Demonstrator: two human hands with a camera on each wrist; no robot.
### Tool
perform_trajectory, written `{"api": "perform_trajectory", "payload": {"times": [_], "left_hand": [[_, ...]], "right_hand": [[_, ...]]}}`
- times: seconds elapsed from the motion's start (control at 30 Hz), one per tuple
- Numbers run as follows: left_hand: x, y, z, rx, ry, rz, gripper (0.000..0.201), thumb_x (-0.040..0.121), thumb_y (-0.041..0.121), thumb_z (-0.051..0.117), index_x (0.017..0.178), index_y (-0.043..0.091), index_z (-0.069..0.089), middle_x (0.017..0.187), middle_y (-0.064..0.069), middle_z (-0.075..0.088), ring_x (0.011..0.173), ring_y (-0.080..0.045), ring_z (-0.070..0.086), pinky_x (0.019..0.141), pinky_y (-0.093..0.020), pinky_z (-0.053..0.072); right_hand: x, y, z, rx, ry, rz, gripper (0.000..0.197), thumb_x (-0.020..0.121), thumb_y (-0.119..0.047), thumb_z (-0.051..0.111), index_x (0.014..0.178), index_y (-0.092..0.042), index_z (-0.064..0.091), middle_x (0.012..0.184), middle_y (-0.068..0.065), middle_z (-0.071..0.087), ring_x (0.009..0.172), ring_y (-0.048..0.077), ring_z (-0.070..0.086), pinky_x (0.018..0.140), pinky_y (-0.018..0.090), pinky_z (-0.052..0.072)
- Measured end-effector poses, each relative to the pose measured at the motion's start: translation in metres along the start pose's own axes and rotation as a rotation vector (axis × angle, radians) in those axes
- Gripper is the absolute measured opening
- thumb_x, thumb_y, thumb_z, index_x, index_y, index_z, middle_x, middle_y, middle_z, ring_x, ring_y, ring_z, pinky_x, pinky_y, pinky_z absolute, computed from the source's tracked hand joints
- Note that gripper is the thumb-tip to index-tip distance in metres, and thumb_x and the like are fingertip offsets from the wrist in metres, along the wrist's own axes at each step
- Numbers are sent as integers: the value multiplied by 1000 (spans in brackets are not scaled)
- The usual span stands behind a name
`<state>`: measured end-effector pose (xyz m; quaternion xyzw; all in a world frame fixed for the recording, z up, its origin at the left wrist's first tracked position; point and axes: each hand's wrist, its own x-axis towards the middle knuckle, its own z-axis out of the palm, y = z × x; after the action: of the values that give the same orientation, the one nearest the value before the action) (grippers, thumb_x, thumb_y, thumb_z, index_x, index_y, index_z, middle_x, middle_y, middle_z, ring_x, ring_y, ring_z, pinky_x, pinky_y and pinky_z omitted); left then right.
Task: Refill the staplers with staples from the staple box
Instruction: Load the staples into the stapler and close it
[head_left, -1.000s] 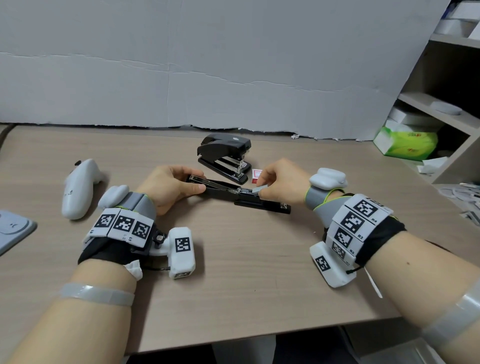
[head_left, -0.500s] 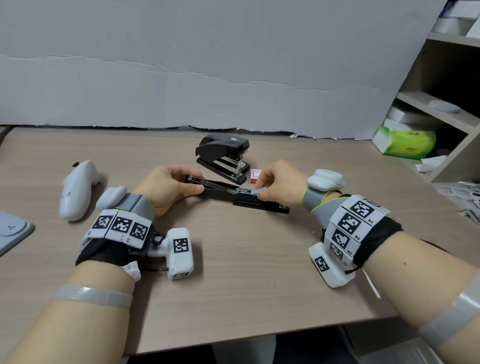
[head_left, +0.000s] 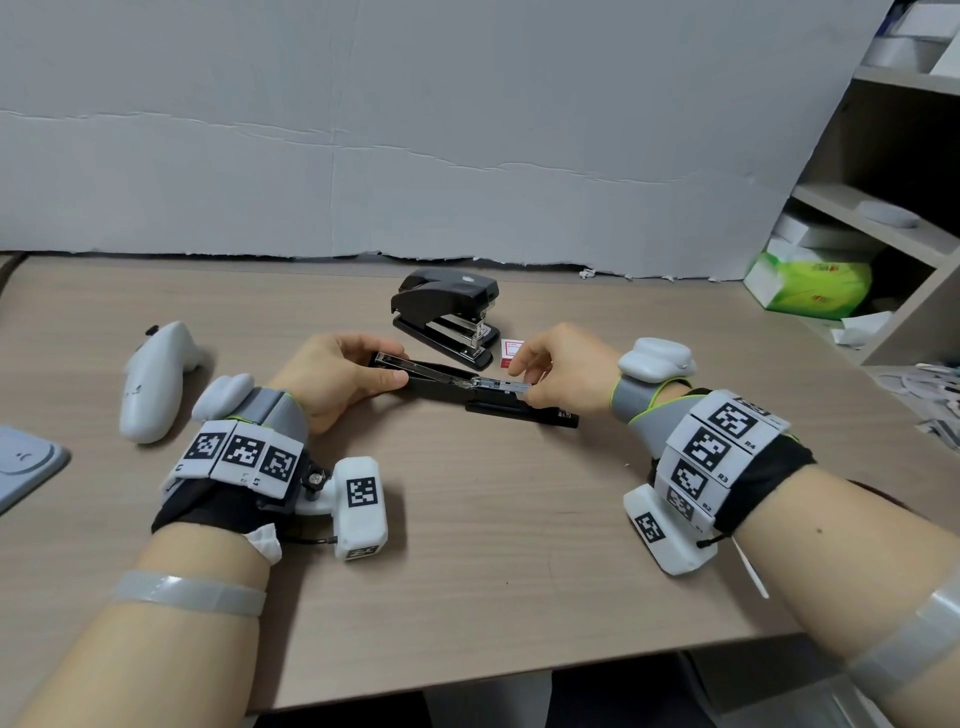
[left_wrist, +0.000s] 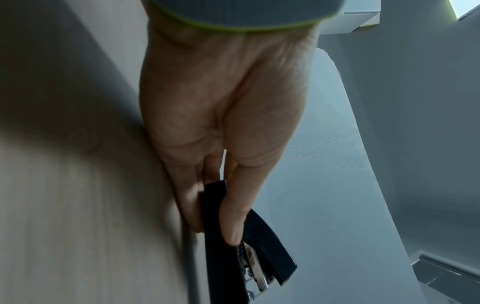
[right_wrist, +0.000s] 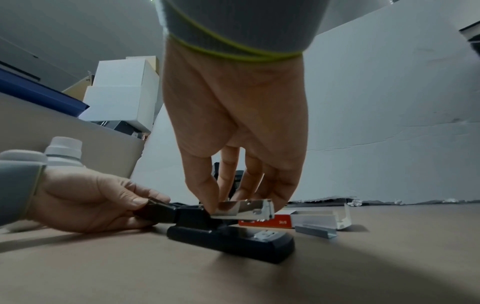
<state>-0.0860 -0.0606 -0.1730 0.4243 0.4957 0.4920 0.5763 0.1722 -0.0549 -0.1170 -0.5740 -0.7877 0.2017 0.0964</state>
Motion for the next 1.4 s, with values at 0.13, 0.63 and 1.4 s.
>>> {"api": "perform_trajectory", "payload": {"times": [0.13,0.63,1.4], "left_hand": [[1,0,0,-9,-4,3,28,78,-19,63,94,3,65,94,-14,67,74,-18,70,79,-25,59],[-2,2,-1,9,6,-1,28,78,-18,63,96,2,65,95,-15,67,75,-19,70,80,-27,59],[-6,52,10,792,98,101,25,66,6,86,81,21,73,90,-8,76,86,-28,70,87,-36,54]], "right_hand": [[-10,5,-8,-3,-51,-48,42,79,-1,58,111,-25,71,89,-10,62,87,19,63,72,24,51],[-20,31,-3,-29,7,-9,33,78,-13,68,108,-26,64,96,-5,63,82,19,61,78,31,51],[-4,40,-3,-78,-118,94,26,72,-17,78,88,-2,63,68,8,69,54,22,60,65,32,54]]}}
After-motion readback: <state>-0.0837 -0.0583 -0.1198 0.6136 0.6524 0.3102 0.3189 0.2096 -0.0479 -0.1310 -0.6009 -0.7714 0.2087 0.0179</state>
